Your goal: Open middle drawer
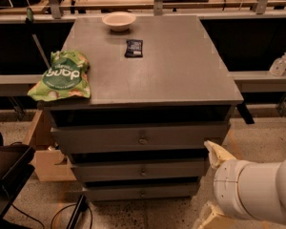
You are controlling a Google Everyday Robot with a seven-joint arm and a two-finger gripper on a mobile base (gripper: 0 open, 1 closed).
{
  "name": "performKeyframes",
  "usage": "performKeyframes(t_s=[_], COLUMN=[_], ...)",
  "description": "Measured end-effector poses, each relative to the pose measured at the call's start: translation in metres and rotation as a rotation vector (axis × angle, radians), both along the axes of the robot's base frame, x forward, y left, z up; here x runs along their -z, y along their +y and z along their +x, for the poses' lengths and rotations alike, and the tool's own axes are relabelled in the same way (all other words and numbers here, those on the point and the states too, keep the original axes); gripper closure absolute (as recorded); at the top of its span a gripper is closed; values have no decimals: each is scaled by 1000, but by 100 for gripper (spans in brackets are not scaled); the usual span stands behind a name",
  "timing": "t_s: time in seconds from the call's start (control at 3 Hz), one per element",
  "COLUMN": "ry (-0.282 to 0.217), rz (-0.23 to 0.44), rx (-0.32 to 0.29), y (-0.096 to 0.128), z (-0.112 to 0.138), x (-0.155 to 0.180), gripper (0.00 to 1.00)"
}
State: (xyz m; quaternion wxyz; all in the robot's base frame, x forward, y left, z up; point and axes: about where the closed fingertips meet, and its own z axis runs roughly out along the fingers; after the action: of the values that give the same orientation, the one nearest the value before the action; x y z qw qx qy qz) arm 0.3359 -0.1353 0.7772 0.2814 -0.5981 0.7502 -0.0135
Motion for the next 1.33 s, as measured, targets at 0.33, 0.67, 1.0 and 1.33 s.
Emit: performKeyframes(t_s=[0.33,0.67,1.0,1.33], ry=[6,56,98,138], rz=[-22,-49,-55,-72], rx=[3,-35,-88,-55], y=[14,40,51,31], z=[-1,-3,1,56], x=[21,85,165,234], gripper=[0,0,0,0])
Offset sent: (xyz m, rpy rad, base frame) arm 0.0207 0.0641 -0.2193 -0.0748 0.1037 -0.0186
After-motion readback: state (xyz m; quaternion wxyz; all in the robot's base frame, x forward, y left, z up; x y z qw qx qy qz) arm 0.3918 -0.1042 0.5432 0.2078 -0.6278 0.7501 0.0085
